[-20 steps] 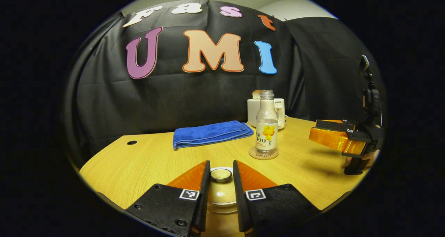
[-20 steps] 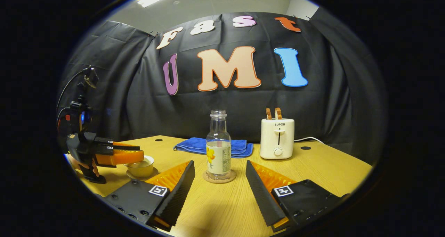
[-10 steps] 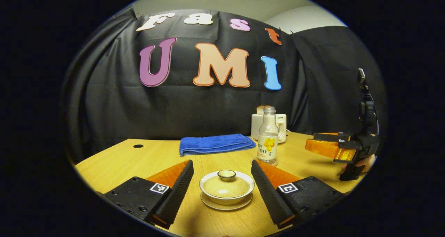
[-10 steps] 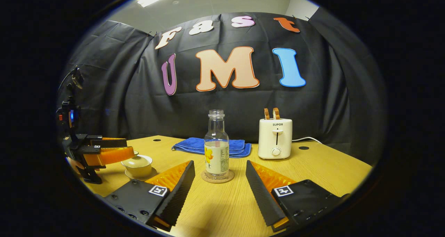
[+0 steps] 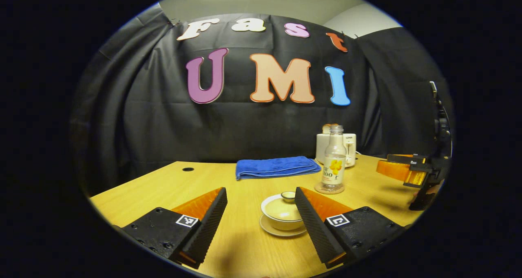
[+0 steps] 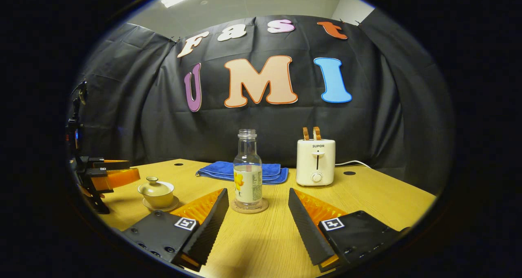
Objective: Open the teacup lid with one hand, grasp the water bottle and pour water into the teacup with the other hand; after pouring, place the water bottle on the coaster and then close the teacup lid.
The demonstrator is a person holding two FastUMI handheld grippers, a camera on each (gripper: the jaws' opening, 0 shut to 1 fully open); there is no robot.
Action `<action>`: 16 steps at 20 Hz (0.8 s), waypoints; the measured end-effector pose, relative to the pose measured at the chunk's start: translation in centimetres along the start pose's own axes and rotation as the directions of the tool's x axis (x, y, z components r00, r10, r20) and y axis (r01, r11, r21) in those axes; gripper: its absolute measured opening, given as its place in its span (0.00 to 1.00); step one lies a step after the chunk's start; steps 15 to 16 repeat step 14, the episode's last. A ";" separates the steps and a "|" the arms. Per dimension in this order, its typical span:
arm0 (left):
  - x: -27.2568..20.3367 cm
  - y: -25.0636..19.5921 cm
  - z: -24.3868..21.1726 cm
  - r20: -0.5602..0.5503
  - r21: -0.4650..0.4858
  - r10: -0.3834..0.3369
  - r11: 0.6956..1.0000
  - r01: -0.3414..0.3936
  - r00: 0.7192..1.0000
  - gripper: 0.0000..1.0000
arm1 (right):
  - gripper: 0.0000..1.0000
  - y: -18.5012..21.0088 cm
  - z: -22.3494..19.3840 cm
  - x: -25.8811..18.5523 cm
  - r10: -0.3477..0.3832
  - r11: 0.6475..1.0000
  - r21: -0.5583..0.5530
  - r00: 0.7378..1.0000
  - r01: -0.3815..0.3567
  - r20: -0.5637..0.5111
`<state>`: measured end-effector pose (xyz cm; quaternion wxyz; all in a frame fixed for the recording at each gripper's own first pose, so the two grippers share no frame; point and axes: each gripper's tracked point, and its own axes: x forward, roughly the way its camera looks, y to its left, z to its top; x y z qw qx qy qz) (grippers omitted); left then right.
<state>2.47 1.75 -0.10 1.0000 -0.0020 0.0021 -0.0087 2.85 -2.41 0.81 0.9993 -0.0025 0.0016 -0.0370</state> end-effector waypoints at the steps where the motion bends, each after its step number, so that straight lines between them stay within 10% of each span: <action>1: -0.4 0.5 0.1 0.002 0.000 0.025 1.000 -0.025 1.000 0.98 | 0.94 -0.1 0.1 -0.1 -0.006 1.000 0.000 1.000 0.006 0.001; 16: -1.6 2.8 0.0 0.002 0.003 0.147 0.989 -0.147 0.989 0.97 | 0.94 -1.3 0.1 -0.9 -0.069 0.998 -0.004 0.998 0.069 0.004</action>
